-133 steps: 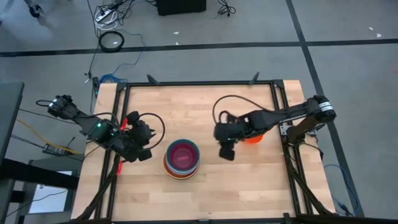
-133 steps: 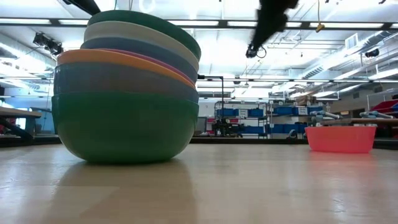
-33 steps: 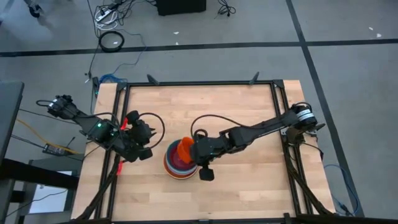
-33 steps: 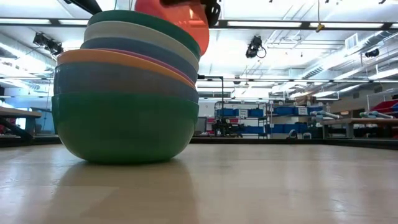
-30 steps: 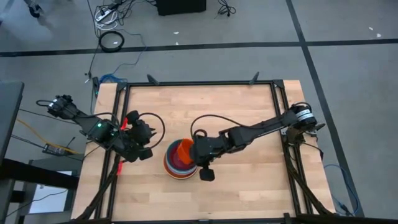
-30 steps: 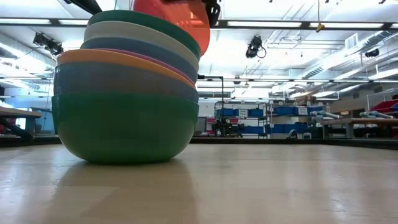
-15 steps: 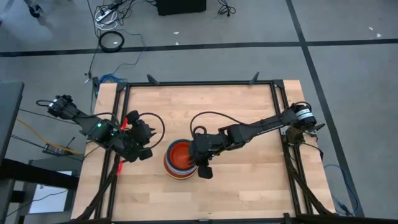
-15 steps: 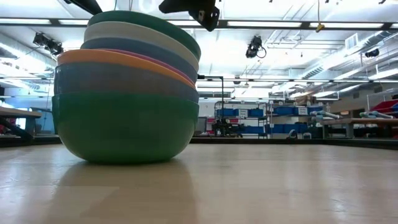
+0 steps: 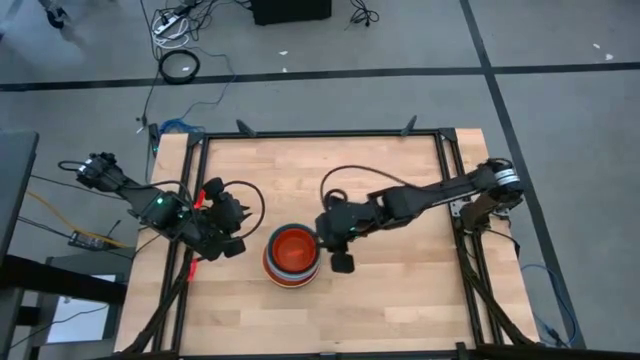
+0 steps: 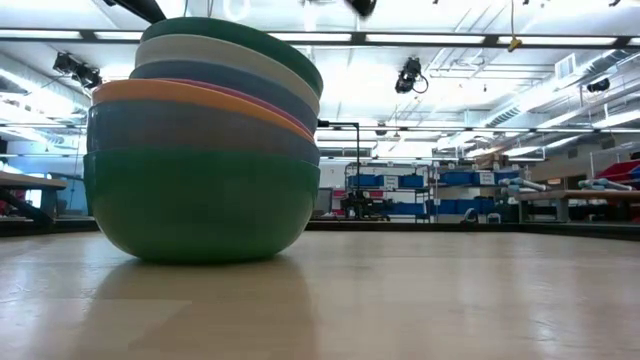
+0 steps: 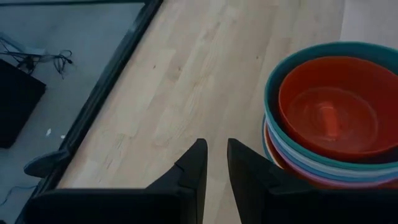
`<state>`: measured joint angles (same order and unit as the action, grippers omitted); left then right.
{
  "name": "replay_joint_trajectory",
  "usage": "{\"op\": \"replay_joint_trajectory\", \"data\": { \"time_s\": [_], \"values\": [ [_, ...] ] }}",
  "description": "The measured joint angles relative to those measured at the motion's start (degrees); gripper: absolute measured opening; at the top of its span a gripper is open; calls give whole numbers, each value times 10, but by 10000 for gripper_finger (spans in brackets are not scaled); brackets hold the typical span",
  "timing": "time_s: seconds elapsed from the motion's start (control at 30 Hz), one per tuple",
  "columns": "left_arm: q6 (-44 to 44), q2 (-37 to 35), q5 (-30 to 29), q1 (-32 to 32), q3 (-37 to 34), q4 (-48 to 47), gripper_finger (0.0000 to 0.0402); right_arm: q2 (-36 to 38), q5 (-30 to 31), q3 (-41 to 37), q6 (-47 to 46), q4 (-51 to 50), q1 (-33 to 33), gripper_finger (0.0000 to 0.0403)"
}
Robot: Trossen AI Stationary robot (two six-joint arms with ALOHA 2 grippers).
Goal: Nest bowls inside each other
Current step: Return to Home Position
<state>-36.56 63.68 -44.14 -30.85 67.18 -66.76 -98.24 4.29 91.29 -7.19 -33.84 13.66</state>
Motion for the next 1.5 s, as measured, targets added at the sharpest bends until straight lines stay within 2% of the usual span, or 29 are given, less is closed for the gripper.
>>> {"op": "replay_joint_trajectory", "data": {
  "time_s": [0.27, 0.4, 0.47, 0.57, 0.6, 0.67, 0.73, 0.77, 0.8, 0.97, 1.17, 1.3, 1.5],
  "values": [
    [59, 0, -25, 0, 0, 0, 72, 100, 0, 0, 95, 57, 32, 99],
    [55, 0, -11, 0, 0, 17, 72, 143, 1, 0, 95, 61, 39, 99],
    [107, 0, -12, 0, 0, 72, 72, 163, 1, 0, 102, 61, 39, 100],
    [268, -14, -10, 4, 0, 241, 72, 188, -15, 0, 140, 61, 35, 100],
    [332, -22, 14, 9, 0, 306, 72, 195, -37, 0, 152, 61, 29, 100],
    [450, -40, 111, 31, 1, 433, 72, 210, -88, 0, 172, 61, 13, 100],
    [516, -58, 220, 63, 1, 500, 72, 225, -130, 0, 186, 63, -11, 100],
    [531, -68, 256, 81, 1, 515, 72, 232, -141, 0, 190, 63, -23, 100],
    [538, -78, 273, 101, 1, 523, 72, 238, -146, 0, 194, 62, -36, 100],
    [542, -118, 279, 196, 1, 514, 72, 276, -164, 0, 213, 44, -99, 100],
    [552, -164, 347, 310, 1, 498, 72, 335, -215, 0, 222, 4, -177, 100],
    [543, -192, 383, 376, 1, 462, 72, 374, -233, -8, 224, -22, -210, 100],
    [528, -221, 431, 447, 1, 419, 72, 435, -237, -59, 218, -37, -242, 100]
  ]
}}
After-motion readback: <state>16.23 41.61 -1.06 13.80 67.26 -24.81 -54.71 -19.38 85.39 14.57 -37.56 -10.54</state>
